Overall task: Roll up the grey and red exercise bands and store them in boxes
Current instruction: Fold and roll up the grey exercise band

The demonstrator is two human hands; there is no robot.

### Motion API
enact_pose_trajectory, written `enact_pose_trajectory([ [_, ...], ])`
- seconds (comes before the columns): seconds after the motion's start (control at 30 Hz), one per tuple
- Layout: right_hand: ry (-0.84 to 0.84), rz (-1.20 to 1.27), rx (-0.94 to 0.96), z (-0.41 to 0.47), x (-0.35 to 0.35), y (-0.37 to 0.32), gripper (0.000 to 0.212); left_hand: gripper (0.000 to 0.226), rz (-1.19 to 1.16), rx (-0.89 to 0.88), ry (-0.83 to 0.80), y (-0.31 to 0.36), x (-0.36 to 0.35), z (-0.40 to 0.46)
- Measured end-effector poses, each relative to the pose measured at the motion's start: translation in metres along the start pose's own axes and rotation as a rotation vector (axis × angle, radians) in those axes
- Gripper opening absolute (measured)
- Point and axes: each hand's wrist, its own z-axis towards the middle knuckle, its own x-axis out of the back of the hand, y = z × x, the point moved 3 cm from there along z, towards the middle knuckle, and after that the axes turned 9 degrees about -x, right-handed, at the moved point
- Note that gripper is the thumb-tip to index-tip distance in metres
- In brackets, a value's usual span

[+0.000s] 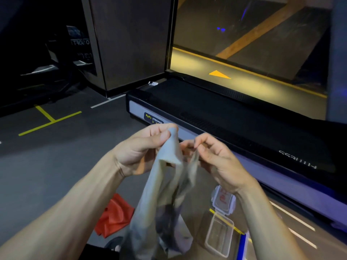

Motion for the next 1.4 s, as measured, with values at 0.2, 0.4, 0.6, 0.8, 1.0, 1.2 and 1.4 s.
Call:
enact_pose_trajectory([
  [0.2, 0.028, 0.238, 0.089, -0.002, 0.004, -0.01, 0.006, 0.033, 0.447, 0.047, 0.174, 0.002, 0.018, -0.007],
  [0.4, -0.048, 0.301, 0.14, -0.003, -0.007, -0.021, 0.006, 0.045, 0.455, 0.128, 0.188, -0.003, 0.025, -0.01],
  [0.6, -0.044, 0.041, 0.087, -0.002, -0.013, -0.019, 0.009, 0.025, 0.641, 0.234, 0.158, -0.012, 0.025, -0.008],
  [0.8, 0.017, -0.34, 0.016, 0.0, -0.014, -0.01, 0.005, 0.019, 0.884, 0.236, 0.174, -0.01, 0.027, -0.006],
  [1.0, 0.001, -0.553, 0.024, -0.007, -0.006, -0.022, 0.009, 0.012, 1.057, 0.335, 0.153, -0.007, 0.039, -0.011],
  [1.2, -0.002, 0.045, 0.044, -0.012, 0.002, -0.03, 0.013, 0.03, 1.107, 0.511, 0.051, -0.012, 0.047, -0.022],
  [1.4, -0.002, 0.216, 0.087, -0.01, 0.007, -0.033, 0.031, 0.019, 1.148, 0.38, 0.152, -0.01, 0.05, -0.017],
])
